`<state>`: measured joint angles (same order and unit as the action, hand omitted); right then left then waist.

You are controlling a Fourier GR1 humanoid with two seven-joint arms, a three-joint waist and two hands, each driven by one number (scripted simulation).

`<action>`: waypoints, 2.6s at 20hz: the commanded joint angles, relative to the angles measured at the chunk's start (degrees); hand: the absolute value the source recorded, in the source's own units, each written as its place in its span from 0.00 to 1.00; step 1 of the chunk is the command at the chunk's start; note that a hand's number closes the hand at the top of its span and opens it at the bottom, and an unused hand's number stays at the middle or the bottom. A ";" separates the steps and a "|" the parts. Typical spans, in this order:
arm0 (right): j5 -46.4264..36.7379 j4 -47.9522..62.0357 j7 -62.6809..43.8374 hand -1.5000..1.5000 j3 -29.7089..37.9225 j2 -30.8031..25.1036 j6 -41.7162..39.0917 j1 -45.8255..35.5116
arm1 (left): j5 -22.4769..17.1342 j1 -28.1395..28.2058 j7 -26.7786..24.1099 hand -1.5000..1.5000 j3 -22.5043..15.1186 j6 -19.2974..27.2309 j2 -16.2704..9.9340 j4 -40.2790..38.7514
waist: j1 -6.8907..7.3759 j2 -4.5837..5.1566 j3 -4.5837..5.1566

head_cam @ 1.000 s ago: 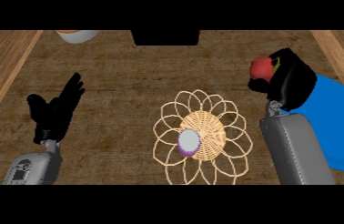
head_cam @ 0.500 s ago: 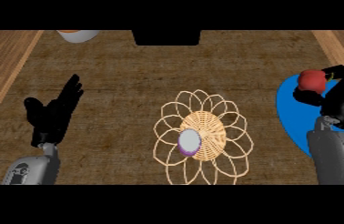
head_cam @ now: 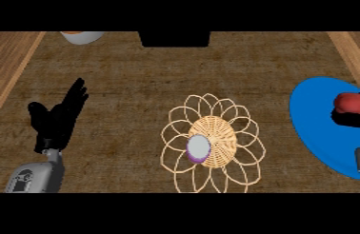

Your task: Pick the bell pepper from the placemat and place it in the plate

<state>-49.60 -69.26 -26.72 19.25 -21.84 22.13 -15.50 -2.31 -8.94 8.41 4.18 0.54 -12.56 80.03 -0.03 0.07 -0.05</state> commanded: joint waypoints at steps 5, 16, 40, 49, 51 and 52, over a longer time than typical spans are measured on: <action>12.41 13.94 18.98 0.00 4.76 -3.06 -2.32 -1.33 | 1.68 -1.54 -4.26 0.50 -0.11 0.67 2.15 -5.69 | 0.20 0.10 0.00; 24.65 -8.16 31.53 0.00 5.52 3.52 0.41 0.95 | 1.07 0.23 -0.90 0.50 0.48 -0.24 0.71 -1.26 | -0.60 -0.35 0.08; 52.96 -6.87 37.92 0.00 21.32 -2.06 -20.22 14.62 | 2.25 0.53 2.67 0.50 1.25 -2.11 1.04 3.79 | 0.00 -0.10 0.03; 53.69 -12.02 38.37 0.00 24.08 0.11 -23.16 24.89 | 2.16 2.59 1.88 0.50 1.25 -2.07 2.74 4.87 | -0.13 -0.15 0.05; 52.10 -3.27 42.79 0.00 23.58 -2.02 -23.21 21.66 | 1.56 0.78 -3.52 0.50 3.95 -3.79 1.10 -2.17 | -0.07 -0.06 0.04; 52.91 -2.24 43.06 0.00 24.70 -2.99 -23.72 21.77 | 2.96 -0.87 3.22 0.50 2.09 -1.54 2.09 1.71 | -0.09 -0.09 0.03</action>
<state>3.43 -75.91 13.98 42.91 -23.33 -0.71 6.17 -0.23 -9.16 9.01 6.98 -1.74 -11.04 80.54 -0.16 -0.02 0.00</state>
